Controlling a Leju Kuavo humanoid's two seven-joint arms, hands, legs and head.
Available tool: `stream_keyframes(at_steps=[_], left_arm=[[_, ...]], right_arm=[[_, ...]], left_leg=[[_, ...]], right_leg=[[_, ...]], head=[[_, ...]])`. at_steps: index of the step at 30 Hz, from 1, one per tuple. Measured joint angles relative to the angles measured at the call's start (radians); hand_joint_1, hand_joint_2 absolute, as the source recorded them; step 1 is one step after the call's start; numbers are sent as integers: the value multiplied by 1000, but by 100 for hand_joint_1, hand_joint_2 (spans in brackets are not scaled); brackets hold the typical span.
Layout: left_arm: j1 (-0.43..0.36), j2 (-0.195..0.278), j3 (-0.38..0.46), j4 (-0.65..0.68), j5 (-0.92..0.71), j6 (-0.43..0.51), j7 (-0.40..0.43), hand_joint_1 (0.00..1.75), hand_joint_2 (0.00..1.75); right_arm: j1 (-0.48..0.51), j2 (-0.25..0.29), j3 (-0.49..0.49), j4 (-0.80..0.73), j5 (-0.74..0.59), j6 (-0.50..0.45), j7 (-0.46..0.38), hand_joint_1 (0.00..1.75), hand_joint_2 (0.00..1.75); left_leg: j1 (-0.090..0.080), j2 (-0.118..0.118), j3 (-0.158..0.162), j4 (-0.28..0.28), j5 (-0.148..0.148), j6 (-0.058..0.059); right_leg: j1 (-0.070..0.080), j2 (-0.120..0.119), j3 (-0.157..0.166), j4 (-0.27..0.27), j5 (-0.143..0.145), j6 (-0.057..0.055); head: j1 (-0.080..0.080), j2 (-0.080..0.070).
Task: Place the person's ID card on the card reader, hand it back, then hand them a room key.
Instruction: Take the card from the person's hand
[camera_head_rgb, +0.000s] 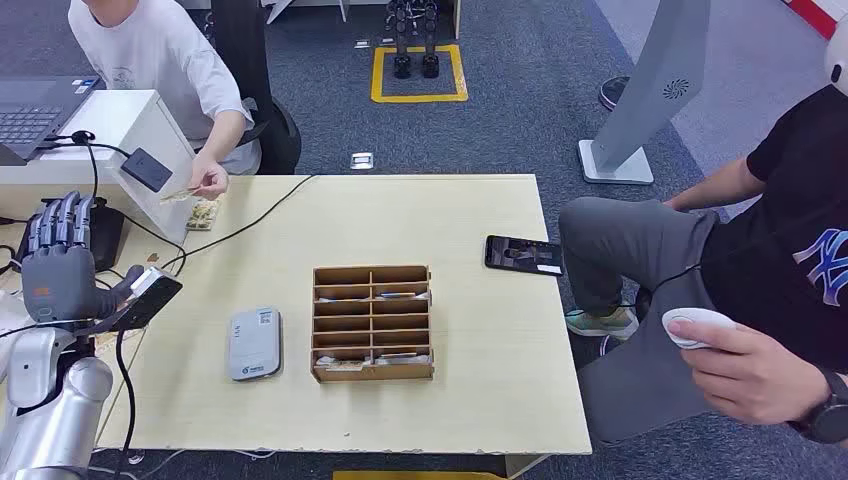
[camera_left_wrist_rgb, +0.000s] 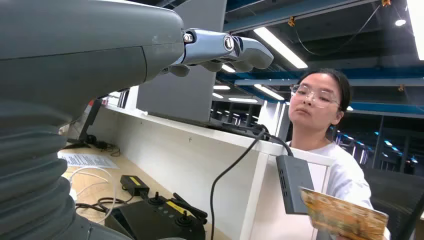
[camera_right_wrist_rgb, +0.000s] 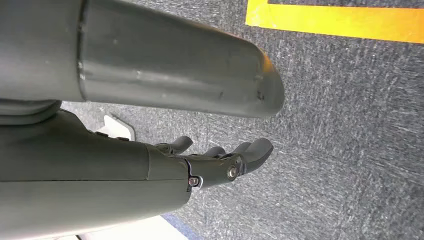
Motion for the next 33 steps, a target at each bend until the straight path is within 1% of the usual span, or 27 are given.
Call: stream_keyframes(at_steps=[9, 10, 13, 14, 33], left_arm=[[-31, -5, -11, 62, -6, 3, -1, 0, 175], [-35, -6, -13, 69, -6, 4, -1, 7, 175], [-46, -7, -17, 87, -2, 3, -3, 138, 175], [-49, -7, -19, 92, 2, 1, -5, 175, 175], [-60, -6, -23, 126, 53, -23, -30, 175, 175]], right_arm=[[0, 4, 2, 0, 5, 1, 0, 0, 0], [0, 5, 2, 0, 7, 1, -1, 0, 0], [0, 5, 2, 0, 10, 0, -4, 0, 0], [0, 5, 2, 0, 10, 0, -4, 0, 0], [0, 5, 2, 0, 12, 0, -17, 0, 0]], left_leg=[[0, 0, -1, 0, 0, 0], [0, 0, -1, 0, 0, 0], [0, 0, -1, 0, 0, 0], [0, 0, -1, 0, 0, 0], [0, 0, -1, 0, 0, 0]], right_leg=[[0, 0, -1, 0, 0, 0], [0, 0, -1, 0, 0, 0], [0, 0, -1, 0, 0, 0], [0, 0, -1, 0, 0, 0], [0, 0, -1, 0, 0, 0]], head=[[0, 0], [0, 0], [0, 0], [0, 0], [0, 0]])
